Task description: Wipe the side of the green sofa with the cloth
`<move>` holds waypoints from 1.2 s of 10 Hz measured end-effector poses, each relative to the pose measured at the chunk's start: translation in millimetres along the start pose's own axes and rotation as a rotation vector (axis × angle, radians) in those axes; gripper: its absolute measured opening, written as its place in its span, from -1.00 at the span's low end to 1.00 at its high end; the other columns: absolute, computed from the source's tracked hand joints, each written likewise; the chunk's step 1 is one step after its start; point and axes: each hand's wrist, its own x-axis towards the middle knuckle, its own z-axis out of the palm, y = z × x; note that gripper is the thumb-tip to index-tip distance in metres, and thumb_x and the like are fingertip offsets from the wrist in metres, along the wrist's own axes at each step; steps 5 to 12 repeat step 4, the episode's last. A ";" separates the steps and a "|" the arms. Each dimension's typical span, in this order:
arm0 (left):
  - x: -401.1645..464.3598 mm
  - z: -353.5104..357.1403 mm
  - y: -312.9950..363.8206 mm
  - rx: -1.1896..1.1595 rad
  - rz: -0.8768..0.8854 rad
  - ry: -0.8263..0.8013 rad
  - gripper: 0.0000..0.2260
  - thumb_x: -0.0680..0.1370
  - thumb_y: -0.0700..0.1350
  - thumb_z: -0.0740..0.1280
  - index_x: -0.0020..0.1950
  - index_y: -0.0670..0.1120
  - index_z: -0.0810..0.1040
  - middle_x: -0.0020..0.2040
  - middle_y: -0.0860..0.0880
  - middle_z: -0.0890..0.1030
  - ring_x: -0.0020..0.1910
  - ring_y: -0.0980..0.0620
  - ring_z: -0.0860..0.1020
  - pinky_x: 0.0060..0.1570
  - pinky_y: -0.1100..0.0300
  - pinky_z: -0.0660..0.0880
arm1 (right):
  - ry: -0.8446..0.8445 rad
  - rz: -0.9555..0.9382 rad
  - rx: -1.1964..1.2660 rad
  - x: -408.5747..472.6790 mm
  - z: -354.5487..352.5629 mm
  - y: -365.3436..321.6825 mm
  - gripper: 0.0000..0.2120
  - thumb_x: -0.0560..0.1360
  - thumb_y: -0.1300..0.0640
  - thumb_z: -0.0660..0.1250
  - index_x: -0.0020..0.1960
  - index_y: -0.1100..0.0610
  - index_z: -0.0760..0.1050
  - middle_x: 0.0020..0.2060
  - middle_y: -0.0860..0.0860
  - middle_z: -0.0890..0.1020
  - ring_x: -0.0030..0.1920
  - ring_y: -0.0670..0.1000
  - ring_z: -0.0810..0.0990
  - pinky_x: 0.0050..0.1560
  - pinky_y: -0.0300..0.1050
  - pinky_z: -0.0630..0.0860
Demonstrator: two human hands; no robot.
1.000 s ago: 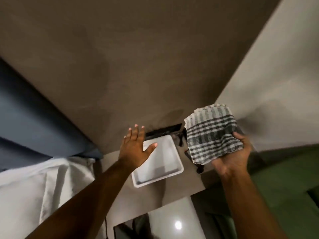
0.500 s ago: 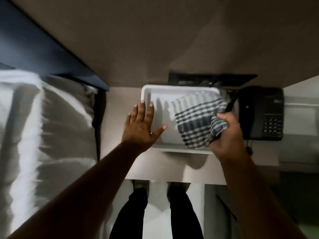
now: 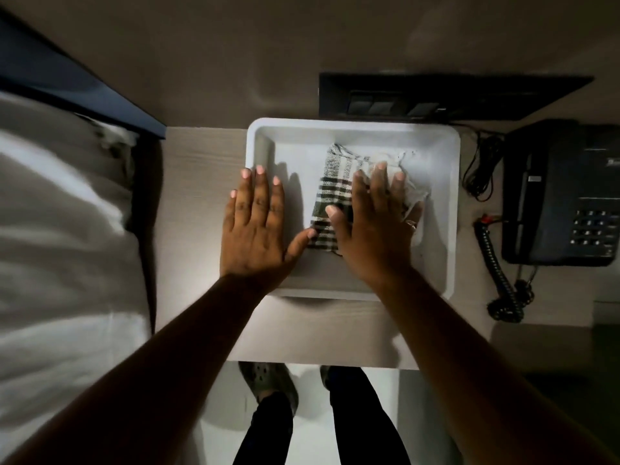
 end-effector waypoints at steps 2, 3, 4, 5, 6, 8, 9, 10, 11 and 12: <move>-1.2 2.6 -1.7 -0.008 0.033 0.044 -0.20 0.62 0.36 0.00 0.62 -0.24 0.07 0.63 -0.28 0.05 0.62 -0.29 -0.02 0.59 -0.14 -0.06 | -0.055 -0.135 -0.190 -0.4 18.8 12.6 -0.20 0.49 -0.43 -0.06 0.55 0.03 -0.08 0.57 0.21 -0.01 0.53 0.37 -0.11 0.42 0.47 -0.17; -2.5 -0.4 -4.2 -0.030 0.064 0.021 -0.19 0.62 0.37 -0.02 0.62 -0.23 0.04 0.63 -0.28 0.02 0.63 -0.27 -0.05 0.60 -0.14 -0.08 | -0.145 -0.283 -0.190 3.3 7.9 20.6 -0.20 0.49 -0.45 -0.16 0.55 0.05 -0.01 0.56 0.21 0.03 0.53 0.36 -0.09 0.44 0.46 -0.19; -4.9 -10.0 -9.5 -0.044 0.100 0.014 -0.17 0.62 0.38 -0.03 0.62 -0.25 0.03 0.62 -0.30 0.01 0.63 -0.27 -0.03 0.59 -0.18 -0.01 | -0.149 -0.294 -0.088 7.4 -21.7 26.8 -0.23 0.51 -0.42 -0.27 0.54 0.03 0.04 0.57 0.19 0.06 0.54 0.31 -0.07 0.44 0.49 -0.08; -4.9 -10.0 -9.5 -0.044 0.100 0.014 -0.17 0.62 0.38 -0.03 0.62 -0.25 0.03 0.62 -0.30 0.01 0.63 -0.27 -0.03 0.59 -0.18 -0.01 | -0.149 -0.294 -0.088 7.4 -21.7 26.8 -0.23 0.51 -0.42 -0.27 0.54 0.03 0.04 0.57 0.19 0.06 0.54 0.31 -0.07 0.44 0.49 -0.08; -4.9 -10.0 -9.5 -0.044 0.100 0.014 -0.17 0.62 0.38 -0.03 0.62 -0.25 0.03 0.62 -0.30 0.01 0.63 -0.27 -0.03 0.59 -0.18 -0.01 | -0.149 -0.294 -0.088 7.4 -21.7 26.8 -0.23 0.51 -0.42 -0.27 0.54 0.03 0.04 0.57 0.19 0.06 0.54 0.31 -0.07 0.44 0.49 -0.08; -4.9 -10.0 -9.5 -0.044 0.100 0.014 -0.17 0.62 0.38 -0.03 0.62 -0.25 0.03 0.62 -0.30 0.01 0.63 -0.27 -0.03 0.59 -0.18 -0.01 | -0.149 -0.294 -0.088 7.4 -21.7 26.8 -0.23 0.51 -0.42 -0.27 0.54 0.03 0.04 0.57 0.19 0.06 0.54 0.31 -0.07 0.44 0.49 -0.08; -4.9 -10.0 -9.5 -0.044 0.100 0.014 -0.17 0.62 0.38 -0.03 0.62 -0.25 0.03 0.62 -0.30 0.01 0.63 -0.27 -0.03 0.59 -0.18 -0.01 | -0.149 -0.294 -0.088 7.4 -21.7 26.8 -0.23 0.51 -0.42 -0.27 0.54 0.03 0.04 0.57 0.19 0.06 0.54 0.31 -0.07 0.44 0.49 -0.08; -4.9 -10.0 -9.5 -0.044 0.100 0.014 -0.17 0.62 0.38 -0.03 0.62 -0.25 0.03 0.62 -0.30 0.01 0.63 -0.27 -0.03 0.59 -0.18 -0.01 | -0.149 -0.294 -0.088 7.4 -21.7 26.8 -0.23 0.51 -0.42 -0.27 0.54 0.03 0.04 0.57 0.19 0.06 0.54 0.31 -0.07 0.44 0.49 -0.08; -4.9 -10.0 -9.5 -0.044 0.100 0.014 -0.17 0.62 0.38 -0.03 0.62 -0.25 0.03 0.62 -0.30 0.01 0.63 -0.27 -0.03 0.59 -0.18 -0.01 | -0.149 -0.294 -0.088 7.4 -21.7 26.8 -0.23 0.51 -0.42 -0.27 0.54 0.03 0.04 0.57 0.19 0.06 0.54 0.31 -0.07 0.44 0.49 -0.08; -4.9 -10.0 -9.5 -0.044 0.100 0.014 -0.17 0.62 0.38 -0.03 0.62 -0.25 0.03 0.62 -0.30 0.01 0.63 -0.27 -0.03 0.59 -0.18 -0.01 | -0.149 -0.294 -0.088 7.4 -21.7 26.8 -0.23 0.51 -0.42 -0.27 0.54 0.03 0.04 0.57 0.19 0.06 0.54 0.31 -0.07 0.44 0.49 -0.08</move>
